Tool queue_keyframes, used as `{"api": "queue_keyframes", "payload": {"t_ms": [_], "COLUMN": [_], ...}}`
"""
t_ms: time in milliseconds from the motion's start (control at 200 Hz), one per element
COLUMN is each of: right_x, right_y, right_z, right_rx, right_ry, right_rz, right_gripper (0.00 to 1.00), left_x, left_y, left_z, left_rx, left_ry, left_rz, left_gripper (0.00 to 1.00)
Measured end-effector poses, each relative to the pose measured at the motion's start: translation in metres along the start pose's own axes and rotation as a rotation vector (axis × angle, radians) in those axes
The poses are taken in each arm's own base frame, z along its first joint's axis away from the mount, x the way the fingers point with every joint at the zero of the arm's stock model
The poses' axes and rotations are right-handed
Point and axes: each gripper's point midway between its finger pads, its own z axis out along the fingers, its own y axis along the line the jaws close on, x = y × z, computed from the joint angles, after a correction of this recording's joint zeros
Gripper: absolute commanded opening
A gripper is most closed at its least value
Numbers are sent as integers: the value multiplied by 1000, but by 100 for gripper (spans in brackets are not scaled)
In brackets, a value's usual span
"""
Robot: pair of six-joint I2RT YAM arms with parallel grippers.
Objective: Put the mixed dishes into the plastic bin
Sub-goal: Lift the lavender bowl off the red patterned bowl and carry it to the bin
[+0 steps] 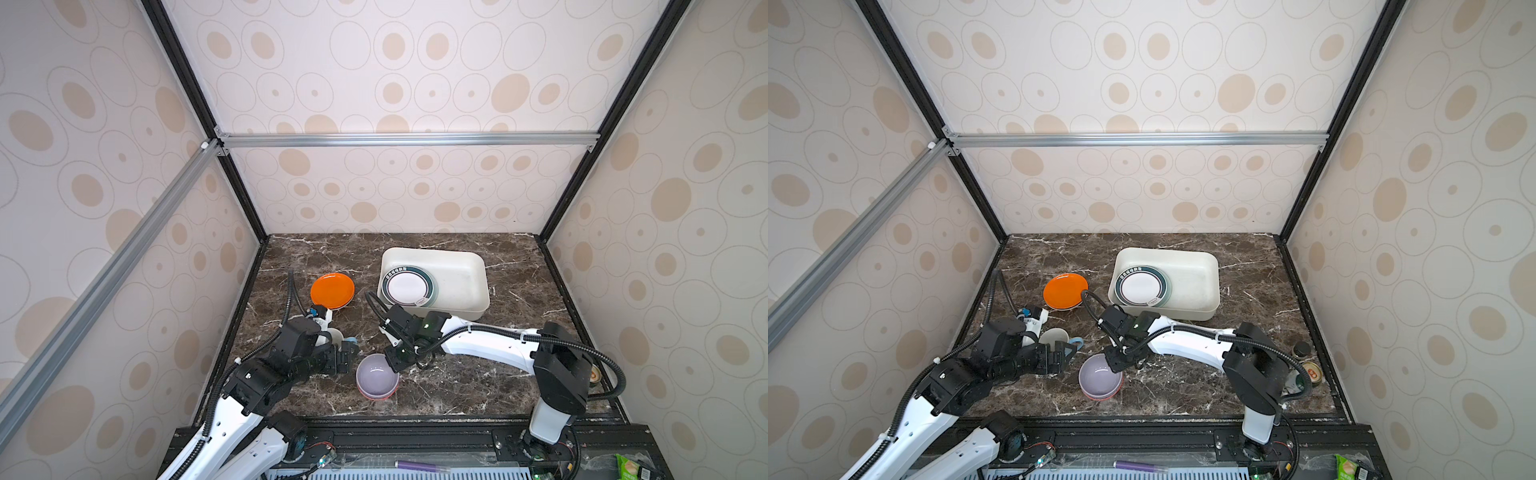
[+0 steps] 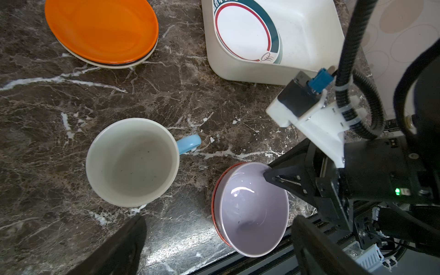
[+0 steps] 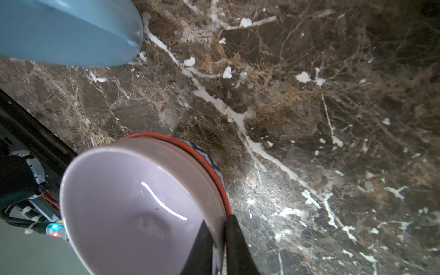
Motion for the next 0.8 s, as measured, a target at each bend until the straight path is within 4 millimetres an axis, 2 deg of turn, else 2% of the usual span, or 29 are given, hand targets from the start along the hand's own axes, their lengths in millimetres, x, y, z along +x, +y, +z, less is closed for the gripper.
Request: {"api": "queue_keyframes", "payload": {"t_ms": [80,440,695,800], "right_x": [1,-8,-26,-38], "right_y": [-1,0,0,-10], "right_z": [1,-13,-44,-62], "right_rx": [6,28,42,55], "right_ry": [9,-11,-82,-124], "right_rz": [-1,-4,-11,5], "right_gripper": [3,3,2,3], "left_x": [0,-4,-15,-20], "left_y": [0,0,-4,-6], "left_z": [1,-1,-5,-6], "left_rx": [-1,-9,-10,-14], "left_ry": [3,-6,-27,-32], "left_rz": [4,18,28,37], "left_gripper": [96,97,99,99]}}
